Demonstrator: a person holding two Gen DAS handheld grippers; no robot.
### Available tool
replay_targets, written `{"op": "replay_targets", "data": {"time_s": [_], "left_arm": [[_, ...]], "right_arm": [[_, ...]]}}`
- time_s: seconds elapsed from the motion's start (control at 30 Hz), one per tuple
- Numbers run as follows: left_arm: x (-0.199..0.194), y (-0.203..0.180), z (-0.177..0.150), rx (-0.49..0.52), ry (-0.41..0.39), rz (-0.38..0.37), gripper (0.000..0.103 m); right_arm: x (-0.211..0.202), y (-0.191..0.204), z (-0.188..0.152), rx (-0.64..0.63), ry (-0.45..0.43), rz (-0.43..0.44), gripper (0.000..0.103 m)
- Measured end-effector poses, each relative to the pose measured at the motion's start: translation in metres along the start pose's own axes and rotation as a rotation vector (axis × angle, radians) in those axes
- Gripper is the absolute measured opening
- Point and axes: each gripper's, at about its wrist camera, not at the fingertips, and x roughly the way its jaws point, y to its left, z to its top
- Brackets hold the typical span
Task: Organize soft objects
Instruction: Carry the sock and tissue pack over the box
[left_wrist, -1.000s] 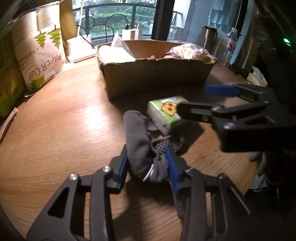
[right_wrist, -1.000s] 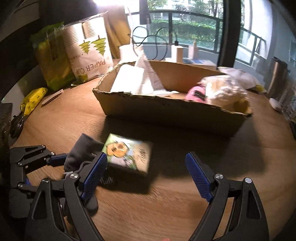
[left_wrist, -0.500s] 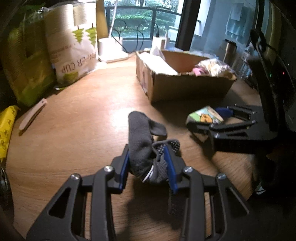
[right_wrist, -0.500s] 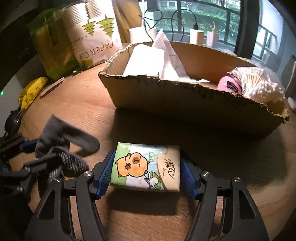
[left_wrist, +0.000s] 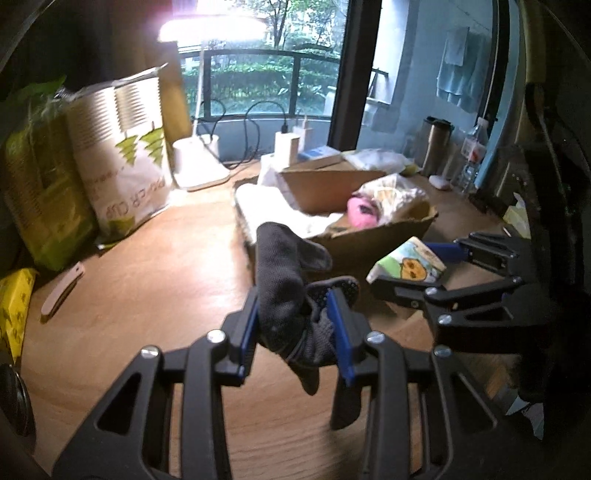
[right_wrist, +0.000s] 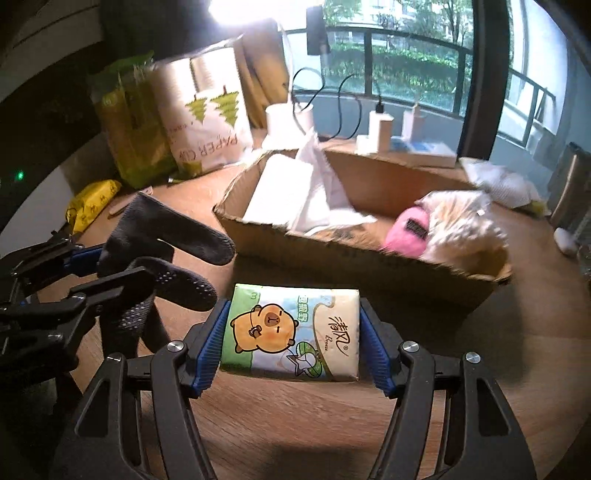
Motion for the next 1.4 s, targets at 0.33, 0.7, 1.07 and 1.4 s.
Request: {"op": "replay_targets", "data": {"time_s": [0.33,0.7,1.07,1.4], "left_arm": [[0.010,-0.014,0.040,0.039,-0.055,0.003,0.037],[0.044,-0.011,0.079,0.044,-0.097,0.008,0.037],[0.098,-0.013,0.094,0.037,-0.033,-0.017,0.037],[0.143,-0.004,0.087,-0.027,0.091,-0.023,0.057]], "right_arm": [[-0.021,-0.033,0.020,0.020,-0.073,-0.007,0.069],[-0.012,-0.066,0.052,0.031,-0.122,-0.018,0.069],[0.008,-0.090,0.074,0.052,-0.134,-0.011,0.069],[0.042,-0.098,0.084,0.070,-0.097,0.024,0.069]]}}
